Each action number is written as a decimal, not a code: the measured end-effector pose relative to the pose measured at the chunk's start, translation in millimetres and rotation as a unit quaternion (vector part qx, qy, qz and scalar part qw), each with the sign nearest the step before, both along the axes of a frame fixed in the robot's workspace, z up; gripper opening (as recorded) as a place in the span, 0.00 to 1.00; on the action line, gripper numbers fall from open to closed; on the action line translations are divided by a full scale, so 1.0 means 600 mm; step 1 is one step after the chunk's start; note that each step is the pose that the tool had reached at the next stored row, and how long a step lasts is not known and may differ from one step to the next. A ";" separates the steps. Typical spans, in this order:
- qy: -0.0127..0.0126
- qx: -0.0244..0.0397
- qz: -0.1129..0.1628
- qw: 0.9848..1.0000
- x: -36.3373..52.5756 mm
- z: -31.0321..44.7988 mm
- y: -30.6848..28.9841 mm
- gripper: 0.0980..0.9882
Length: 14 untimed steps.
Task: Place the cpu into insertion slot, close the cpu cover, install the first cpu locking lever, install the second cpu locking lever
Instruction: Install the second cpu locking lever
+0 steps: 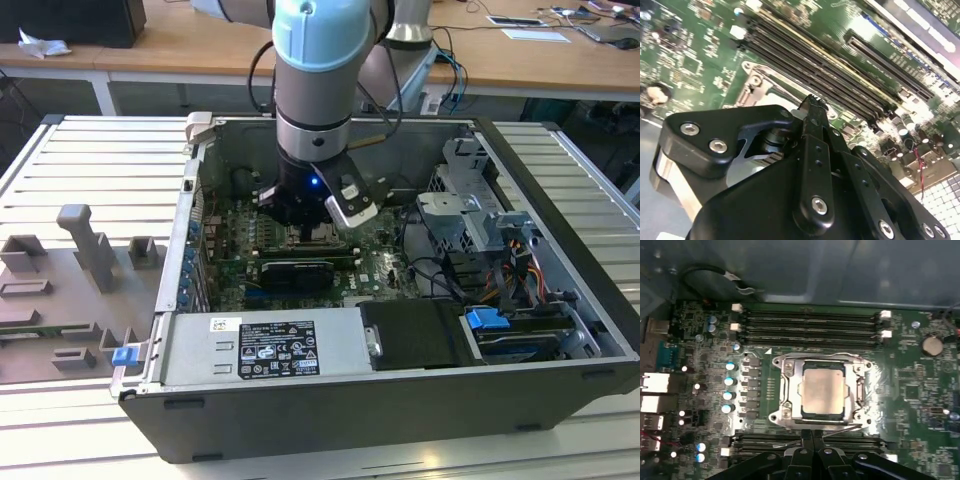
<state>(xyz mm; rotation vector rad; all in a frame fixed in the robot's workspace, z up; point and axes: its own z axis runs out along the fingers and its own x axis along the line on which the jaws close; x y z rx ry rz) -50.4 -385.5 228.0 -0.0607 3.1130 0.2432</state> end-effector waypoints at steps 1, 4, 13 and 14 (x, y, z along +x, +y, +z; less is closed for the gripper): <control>0.000 0.000 0.000 1.000 -0.003 -0.003 0.0000 0.01; 0.000 0.001 0.003 1.000 -0.013 -0.013 0.0000 0.01; 0.000 0.018 0.010 1.000 -0.033 -0.024 -0.0038 0.01; 0.000 0.022 0.011 1.000 -0.036 -0.025 -0.0047 0.01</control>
